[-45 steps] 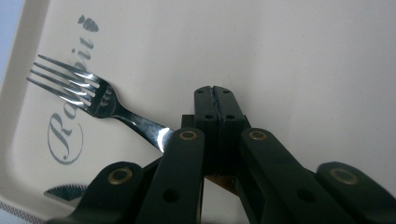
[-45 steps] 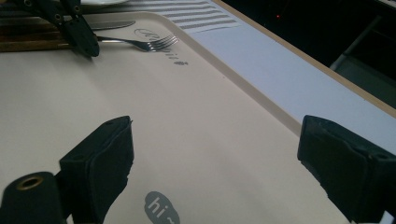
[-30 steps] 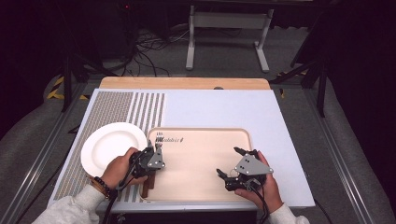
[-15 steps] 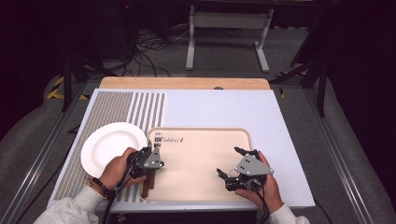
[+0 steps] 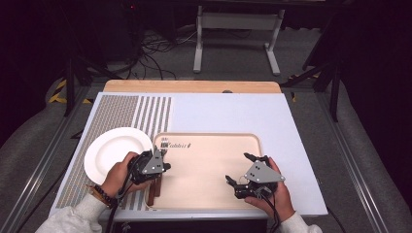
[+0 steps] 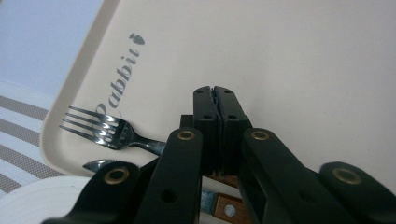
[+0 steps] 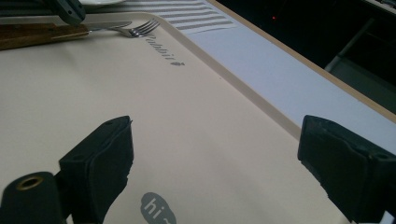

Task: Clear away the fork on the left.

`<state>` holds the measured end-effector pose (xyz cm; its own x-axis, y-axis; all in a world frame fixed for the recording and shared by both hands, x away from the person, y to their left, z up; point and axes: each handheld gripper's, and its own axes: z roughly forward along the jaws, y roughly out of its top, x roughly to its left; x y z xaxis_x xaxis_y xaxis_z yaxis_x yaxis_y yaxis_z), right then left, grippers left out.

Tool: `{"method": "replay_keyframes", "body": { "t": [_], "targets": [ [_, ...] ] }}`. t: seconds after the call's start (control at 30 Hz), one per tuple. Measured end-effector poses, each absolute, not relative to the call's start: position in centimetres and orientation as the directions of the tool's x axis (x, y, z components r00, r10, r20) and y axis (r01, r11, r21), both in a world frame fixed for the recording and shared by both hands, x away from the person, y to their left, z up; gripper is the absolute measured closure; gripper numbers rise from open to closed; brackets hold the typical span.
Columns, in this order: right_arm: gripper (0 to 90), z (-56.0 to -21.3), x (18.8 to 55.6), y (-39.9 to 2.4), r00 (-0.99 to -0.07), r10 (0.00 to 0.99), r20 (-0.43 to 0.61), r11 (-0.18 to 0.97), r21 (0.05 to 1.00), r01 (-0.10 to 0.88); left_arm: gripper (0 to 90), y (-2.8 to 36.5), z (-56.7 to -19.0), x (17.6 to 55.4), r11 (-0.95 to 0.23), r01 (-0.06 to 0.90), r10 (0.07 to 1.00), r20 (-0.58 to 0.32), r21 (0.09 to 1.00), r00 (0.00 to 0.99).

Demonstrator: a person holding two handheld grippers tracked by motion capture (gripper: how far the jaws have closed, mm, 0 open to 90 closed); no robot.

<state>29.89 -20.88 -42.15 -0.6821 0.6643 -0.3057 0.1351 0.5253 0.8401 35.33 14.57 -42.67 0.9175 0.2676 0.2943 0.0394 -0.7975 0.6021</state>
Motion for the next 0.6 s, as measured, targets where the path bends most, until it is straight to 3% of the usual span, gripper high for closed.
{"method": "replay_keyframes", "body": {
  "t": [0.6],
  "targets": [
    [11.6, -42.1, 29.8, -20.9, -0.678, 0.664, -0.315, 0.527, 0.84, 0.127, 82.5, 15.8, -41.8, 34.8, -0.714, -0.003, 0.327, 0.337, 0.7, 0.883]
  ]
}}
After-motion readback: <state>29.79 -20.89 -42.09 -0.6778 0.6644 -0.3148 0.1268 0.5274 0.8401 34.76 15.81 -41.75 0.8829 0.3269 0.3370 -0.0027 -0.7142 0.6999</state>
